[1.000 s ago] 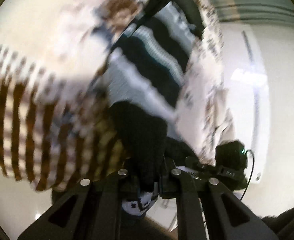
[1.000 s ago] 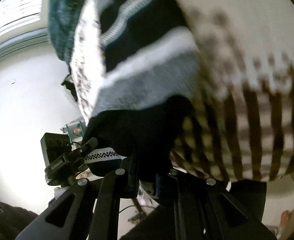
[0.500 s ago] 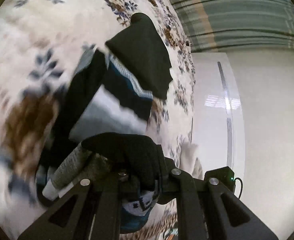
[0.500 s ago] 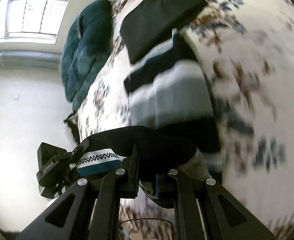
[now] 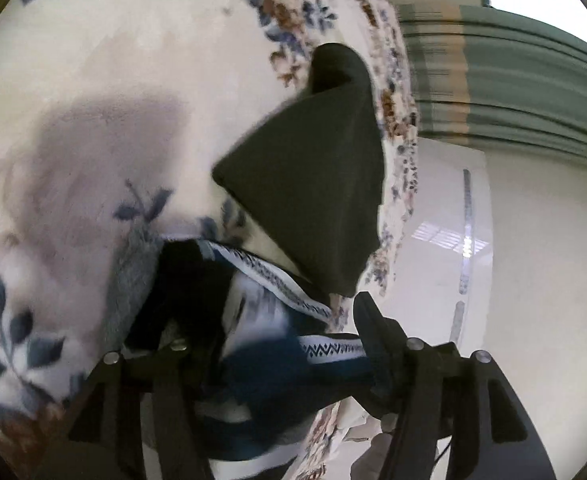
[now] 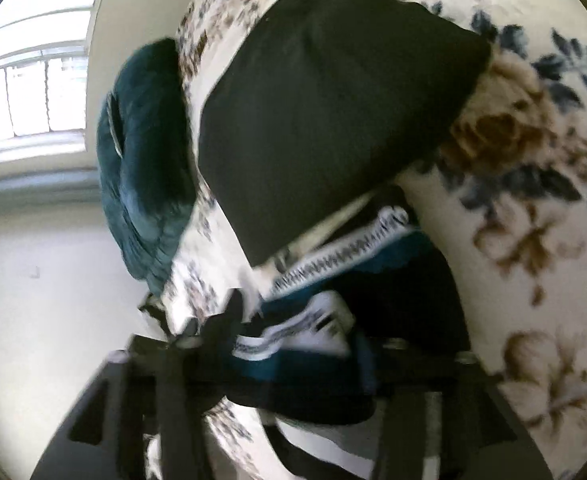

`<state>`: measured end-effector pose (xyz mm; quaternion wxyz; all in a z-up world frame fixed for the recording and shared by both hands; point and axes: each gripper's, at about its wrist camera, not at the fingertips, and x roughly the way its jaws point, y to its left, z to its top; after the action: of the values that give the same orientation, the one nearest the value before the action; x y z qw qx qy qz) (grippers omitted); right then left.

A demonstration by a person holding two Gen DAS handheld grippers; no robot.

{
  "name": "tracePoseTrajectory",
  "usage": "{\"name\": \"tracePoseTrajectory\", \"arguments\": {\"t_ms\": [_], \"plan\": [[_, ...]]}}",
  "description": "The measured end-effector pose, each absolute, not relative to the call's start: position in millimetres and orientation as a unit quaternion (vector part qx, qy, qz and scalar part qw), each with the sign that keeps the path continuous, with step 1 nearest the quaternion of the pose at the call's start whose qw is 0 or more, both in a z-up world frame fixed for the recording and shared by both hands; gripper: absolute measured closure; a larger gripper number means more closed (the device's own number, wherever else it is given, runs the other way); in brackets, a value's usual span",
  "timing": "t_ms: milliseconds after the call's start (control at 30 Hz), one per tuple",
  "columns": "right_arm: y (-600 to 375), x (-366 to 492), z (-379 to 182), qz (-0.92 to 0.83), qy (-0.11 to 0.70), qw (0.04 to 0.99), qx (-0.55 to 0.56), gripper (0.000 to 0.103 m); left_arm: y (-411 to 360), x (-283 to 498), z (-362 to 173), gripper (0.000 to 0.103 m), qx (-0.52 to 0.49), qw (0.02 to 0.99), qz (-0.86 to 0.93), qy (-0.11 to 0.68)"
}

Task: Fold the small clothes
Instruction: 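Lower the folded bundle onto the bed with both grippers near the black collar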

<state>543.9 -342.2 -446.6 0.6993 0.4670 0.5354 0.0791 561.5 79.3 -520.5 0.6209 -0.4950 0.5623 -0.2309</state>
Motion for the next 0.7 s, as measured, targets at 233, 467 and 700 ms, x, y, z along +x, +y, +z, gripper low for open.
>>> {"name": "tracePoseTrajectory", "arguments": {"t_ms": [233, 467, 700], "plan": [[-346, 564, -448, 0.065, 0.538, 0.715, 0.442, 0.041, 88, 575, -527, 0.046, -0.523, 0.612, -0.230, 0.547], [-362, 554, -423, 0.050, 0.544, 0.744, 0.385, 0.034, 107, 566, -495, 0.043, -0.450, 0.679, -0.232, 0.532], [-376, 506, -423, 0.071, 0.629, 0.724, 0.274, 0.009, 120, 476, -485, 0.034, -0.367, 0.731, -0.218, 0.533]]}}
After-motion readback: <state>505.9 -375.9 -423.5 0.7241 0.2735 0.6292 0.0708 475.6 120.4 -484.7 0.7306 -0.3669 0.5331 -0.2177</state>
